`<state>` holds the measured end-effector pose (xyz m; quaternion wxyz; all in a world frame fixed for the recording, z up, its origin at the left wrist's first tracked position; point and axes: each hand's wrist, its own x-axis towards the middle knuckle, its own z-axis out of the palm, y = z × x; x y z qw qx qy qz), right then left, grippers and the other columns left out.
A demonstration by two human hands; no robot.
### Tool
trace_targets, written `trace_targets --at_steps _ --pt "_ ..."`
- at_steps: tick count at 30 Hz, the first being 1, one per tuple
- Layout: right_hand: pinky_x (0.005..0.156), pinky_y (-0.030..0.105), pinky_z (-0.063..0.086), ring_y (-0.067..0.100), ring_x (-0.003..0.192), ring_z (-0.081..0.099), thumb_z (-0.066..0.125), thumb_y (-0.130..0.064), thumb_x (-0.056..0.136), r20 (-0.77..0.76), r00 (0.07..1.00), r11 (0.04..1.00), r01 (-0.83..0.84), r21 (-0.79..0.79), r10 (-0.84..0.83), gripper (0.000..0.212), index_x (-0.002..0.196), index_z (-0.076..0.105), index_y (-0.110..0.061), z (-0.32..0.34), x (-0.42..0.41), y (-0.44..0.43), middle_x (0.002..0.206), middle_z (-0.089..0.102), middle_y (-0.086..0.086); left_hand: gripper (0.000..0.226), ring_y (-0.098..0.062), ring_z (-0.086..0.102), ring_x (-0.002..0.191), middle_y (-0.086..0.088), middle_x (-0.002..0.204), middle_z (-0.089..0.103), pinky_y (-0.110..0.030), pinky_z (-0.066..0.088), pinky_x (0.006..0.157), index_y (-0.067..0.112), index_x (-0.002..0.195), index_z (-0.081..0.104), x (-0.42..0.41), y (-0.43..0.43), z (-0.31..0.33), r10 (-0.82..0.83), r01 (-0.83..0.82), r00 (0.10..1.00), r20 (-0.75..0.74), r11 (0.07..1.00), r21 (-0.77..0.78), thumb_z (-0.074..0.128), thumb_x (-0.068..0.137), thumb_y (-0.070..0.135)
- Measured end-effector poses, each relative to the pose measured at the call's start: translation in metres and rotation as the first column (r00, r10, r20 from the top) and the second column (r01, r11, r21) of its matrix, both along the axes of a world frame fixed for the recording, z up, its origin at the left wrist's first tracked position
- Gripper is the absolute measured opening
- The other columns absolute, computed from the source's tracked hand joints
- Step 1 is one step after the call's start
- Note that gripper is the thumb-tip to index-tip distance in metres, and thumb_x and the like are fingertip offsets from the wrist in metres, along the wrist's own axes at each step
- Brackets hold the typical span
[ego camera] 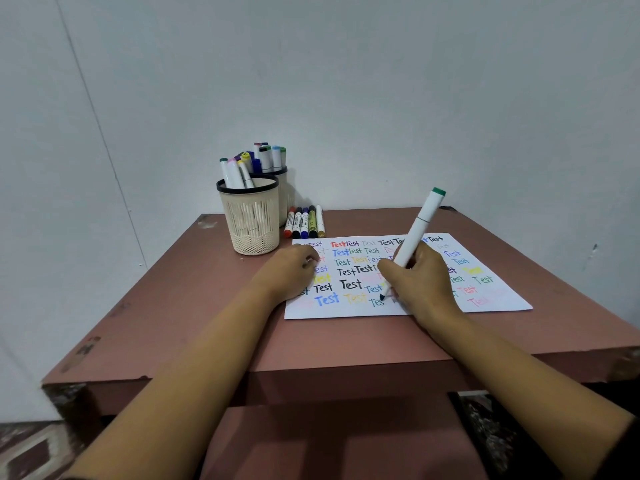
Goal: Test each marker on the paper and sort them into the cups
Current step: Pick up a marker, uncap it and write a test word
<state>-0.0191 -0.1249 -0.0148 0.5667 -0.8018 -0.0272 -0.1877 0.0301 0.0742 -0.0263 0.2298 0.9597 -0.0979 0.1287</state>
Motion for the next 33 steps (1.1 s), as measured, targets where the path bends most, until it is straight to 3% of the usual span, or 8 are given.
trace_targets --at_steps 5,10,15,23,28,30,33 --pt "0.047 0.026 0.044 0.019 0.048 0.057 0.064 -0.01 0.081 0.003 0.999 0.999 0.037 0.012 -0.037 0.025 0.069 0.042 -0.013 0.0 0.001 0.0 0.066 0.054 0.01 0.027 -0.019 0.053 0.108 -0.006 0.12 0.058 -0.022 0.037 0.083 0.013 0.116 0.059 -0.001 0.0 0.0 0.0 0.0 1.0 0.0 1.0 0.001 0.042 0.095 0.015" --pt "0.036 0.014 0.036 0.005 0.034 0.046 0.062 -0.007 0.082 0.016 1.0 0.999 0.011 -0.032 -0.011 0.026 0.067 0.041 -0.012 0.0 -0.001 0.001 0.06 0.048 0.004 0.026 -0.018 0.053 0.109 -0.006 0.12 0.058 -0.023 0.038 0.086 0.013 0.115 0.06 -0.001 0.0 0.0 -0.004 0.004 1.0 0.003 1.0 -0.002 0.042 0.095 0.015" --pt "0.036 0.014 0.037 0.004 0.034 0.046 0.062 -0.009 0.082 0.023 1.0 1.0 0.015 -0.017 -0.015 0.026 0.067 0.04 -0.012 -0.001 0.001 -0.001 0.06 0.047 0.003 0.027 -0.019 0.054 0.108 -0.006 0.119 0.059 -0.021 0.036 0.083 0.013 0.114 0.06 0.0 0.0 0.001 -0.005 0.005 1.0 0.01 1.0 0.004 0.042 0.095 0.014" --pt "0.036 0.014 0.036 0.018 0.045 0.049 0.062 -0.009 0.082 0.049 0.998 0.999 0.044 -0.017 -0.043 0.028 0.067 0.04 -0.012 -0.002 0.002 -0.001 0.061 0.047 0.004 0.027 -0.019 0.054 0.107 -0.007 0.119 0.06 -0.024 0.038 0.084 0.012 0.114 0.061 -0.002 0.0 0.001 -0.008 0.008 1.0 0.018 1.0 0.009 0.043 0.094 0.014" --pt "0.054 0.037 0.049 0.024 0.057 0.056 0.062 -0.011 0.082 0.03 0.997 0.995 0.065 0.078 -0.067 0.027 0.068 0.039 -0.013 -0.001 0.004 -0.003 0.063 0.045 0.005 0.026 -0.023 0.054 0.106 -0.011 0.117 0.06 -0.018 0.031 0.076 0.007 0.116 0.059 -0.003 -0.002 0.004 0.02 -0.015 0.992 0.124 0.999 -0.043 0.044 0.095 0.013" --pt "0.053 0.038 0.048 0.018 0.052 0.057 0.064 -0.016 0.084 0.031 0.997 0.99 0.06 0.126 -0.064 0.028 0.069 0.04 -0.013 0.001 0.004 -0.004 0.062 0.047 0.005 0.025 -0.025 0.054 0.098 -0.014 0.109 0.061 -0.022 0.032 0.073 0.004 0.112 0.059 -0.006 -0.002 0.008 0.041 -0.024 0.977 0.209 0.996 -0.083 0.043 0.096 0.014" --pt "0.046 0.029 0.042 0.004 0.036 0.049 0.065 -0.028 0.088 0.041 0.997 0.981 0.049 0.187 -0.057 0.032 0.071 0.042 -0.013 0.003 0.005 -0.003 0.057 0.051 0.004 0.026 -0.025 0.05 0.082 -0.011 0.09 0.058 -0.032 0.033 0.067 0.002 0.106 0.056 -0.011 -0.004 0.012 0.079 -0.051 0.964 0.255 0.992 -0.115 0.041 0.098 0.021"
